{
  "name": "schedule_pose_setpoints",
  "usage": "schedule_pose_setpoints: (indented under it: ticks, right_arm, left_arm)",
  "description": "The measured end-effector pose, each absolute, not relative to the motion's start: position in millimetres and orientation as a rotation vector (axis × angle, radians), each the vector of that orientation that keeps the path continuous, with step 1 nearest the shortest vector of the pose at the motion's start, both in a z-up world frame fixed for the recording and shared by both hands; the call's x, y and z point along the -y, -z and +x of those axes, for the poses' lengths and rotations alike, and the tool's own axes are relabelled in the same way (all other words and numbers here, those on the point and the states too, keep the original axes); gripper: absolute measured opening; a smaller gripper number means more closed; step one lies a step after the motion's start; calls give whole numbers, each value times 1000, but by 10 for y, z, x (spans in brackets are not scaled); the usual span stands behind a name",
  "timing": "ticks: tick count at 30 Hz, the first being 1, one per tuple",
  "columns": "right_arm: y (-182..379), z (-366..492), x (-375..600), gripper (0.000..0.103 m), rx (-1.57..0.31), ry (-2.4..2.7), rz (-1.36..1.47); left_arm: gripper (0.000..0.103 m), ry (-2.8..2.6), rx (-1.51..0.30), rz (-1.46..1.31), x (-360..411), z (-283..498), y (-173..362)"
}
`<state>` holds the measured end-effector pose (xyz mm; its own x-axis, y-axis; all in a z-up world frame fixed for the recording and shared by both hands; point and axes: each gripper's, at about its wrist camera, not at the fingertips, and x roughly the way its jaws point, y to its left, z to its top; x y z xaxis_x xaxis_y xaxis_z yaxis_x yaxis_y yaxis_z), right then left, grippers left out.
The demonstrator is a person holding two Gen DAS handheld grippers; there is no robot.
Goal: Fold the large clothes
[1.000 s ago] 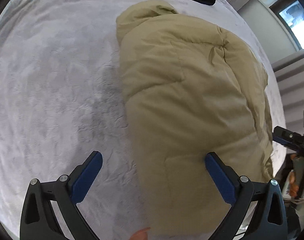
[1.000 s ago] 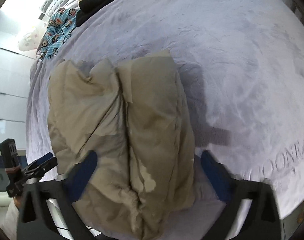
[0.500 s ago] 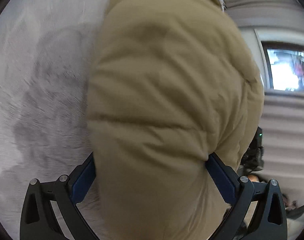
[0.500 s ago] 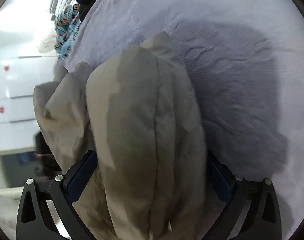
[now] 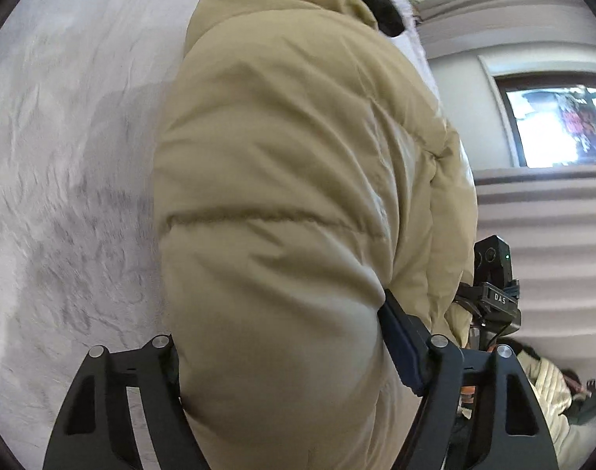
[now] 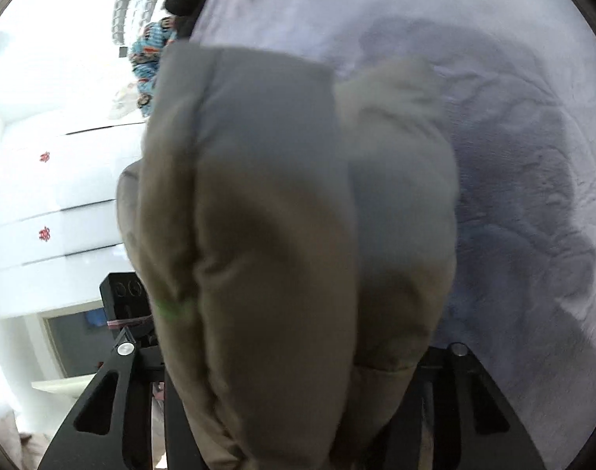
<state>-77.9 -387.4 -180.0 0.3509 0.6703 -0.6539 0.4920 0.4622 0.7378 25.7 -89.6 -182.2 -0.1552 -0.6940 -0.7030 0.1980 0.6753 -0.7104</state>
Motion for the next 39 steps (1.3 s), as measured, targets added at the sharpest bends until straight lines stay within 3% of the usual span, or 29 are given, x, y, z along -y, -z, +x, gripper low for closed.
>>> schedule_pose_setpoints:
  ticks: [7, 13, 20, 24, 28, 32, 35, 39]
  right_arm:
    - [1403, -431, 3315, 49, -1159, -154, 1143]
    - [1524, 444, 2509, 49, -1121, -264, 1148]
    - [2094, 1465, 1647, 49, -1219, -315, 1098]
    - [2325, 1593, 1520, 60, -1278, -236, 1073]
    - [2152, 1445, 1628, 69, -1343, -120, 1010]
    - [1562, 1249, 1889, 69, -1221, 56, 829]
    - [1116, 1178, 1945, 58, -1059, -9, 867]
    - [1301, 1403, 1735, 58, -1123, -158, 966]
  left_arm:
    - [78, 865, -1445, -398, 303, 915, 1366]
    - [78, 742, -1351, -352, -687, 1538, 1119]
    - [81, 547, -1389, -400, -1543, 2068, 1741]
    - [87, 520, -1398, -441, -1580, 2043, 1991]
    - [86, 466, -1352, -317, -1609, 1952, 1799]
    - [86, 418, -1238, -260, -1684, 1990, 1439]
    - [86, 413, -1168, -249, -1596, 2119, 1233]
    - [86, 373, -1145, -188, -1284, 2405, 1288]
